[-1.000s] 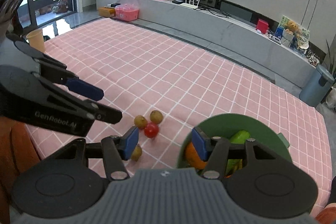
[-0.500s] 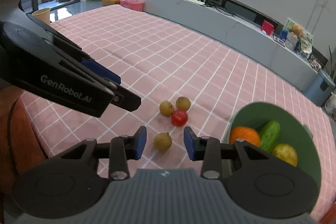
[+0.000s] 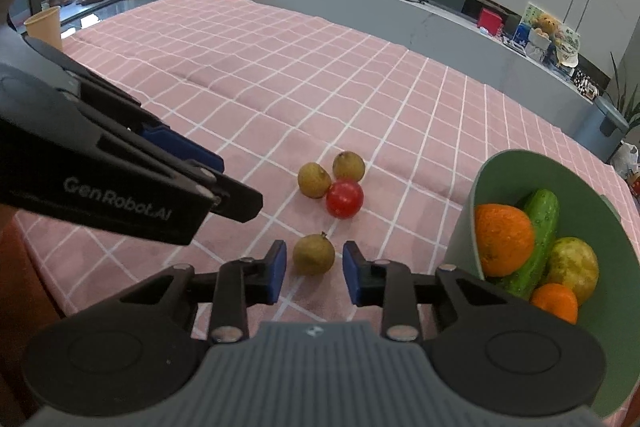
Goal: Organize fruits
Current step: 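Grasp a small brown fruit with the left tool while the right tool grasps another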
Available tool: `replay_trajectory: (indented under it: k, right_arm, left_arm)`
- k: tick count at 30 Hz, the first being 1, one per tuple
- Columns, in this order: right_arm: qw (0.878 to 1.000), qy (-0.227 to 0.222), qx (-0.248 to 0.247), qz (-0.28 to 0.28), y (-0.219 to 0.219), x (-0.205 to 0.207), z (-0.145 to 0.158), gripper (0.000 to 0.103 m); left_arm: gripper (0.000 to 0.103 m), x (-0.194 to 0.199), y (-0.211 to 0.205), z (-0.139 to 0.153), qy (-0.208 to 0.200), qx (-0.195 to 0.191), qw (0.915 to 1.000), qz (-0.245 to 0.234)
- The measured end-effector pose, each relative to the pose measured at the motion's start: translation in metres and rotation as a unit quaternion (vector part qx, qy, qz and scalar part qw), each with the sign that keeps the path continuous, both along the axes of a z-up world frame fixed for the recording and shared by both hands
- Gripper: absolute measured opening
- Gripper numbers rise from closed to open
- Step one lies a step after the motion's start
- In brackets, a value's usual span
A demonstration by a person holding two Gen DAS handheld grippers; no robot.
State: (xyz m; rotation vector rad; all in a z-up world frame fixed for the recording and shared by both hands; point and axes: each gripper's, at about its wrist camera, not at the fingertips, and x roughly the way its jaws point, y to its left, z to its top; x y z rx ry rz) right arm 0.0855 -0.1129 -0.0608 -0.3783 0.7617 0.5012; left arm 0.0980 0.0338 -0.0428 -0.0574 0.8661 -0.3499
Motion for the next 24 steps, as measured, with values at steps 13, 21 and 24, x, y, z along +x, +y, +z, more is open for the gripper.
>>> replay_trajectory:
  k: [13, 21, 24]
  right_arm:
    - [0.999, -0.023, -0.044, 0.011, 0.009, 0.010, 0.000, 0.019]
    - [0.997, -0.026, -0.069, 0.019, 0.011, 0.018, 0.003, 0.019]
    - [0.997, -0.021, -0.066, 0.020, 0.010, 0.020, 0.005, 0.019]
  left_arm:
    - [0.043, 0.028, -0.004, -0.010, -0.005, 0.001, 1.0000, -0.003]
    - [0.039, 0.047, -0.014, -0.020, -0.012, 0.020, 0.9995, -0.019]
    - [0.036, 0.051, -0.016, -0.023, -0.011, 0.021, 0.9994, -0.025]
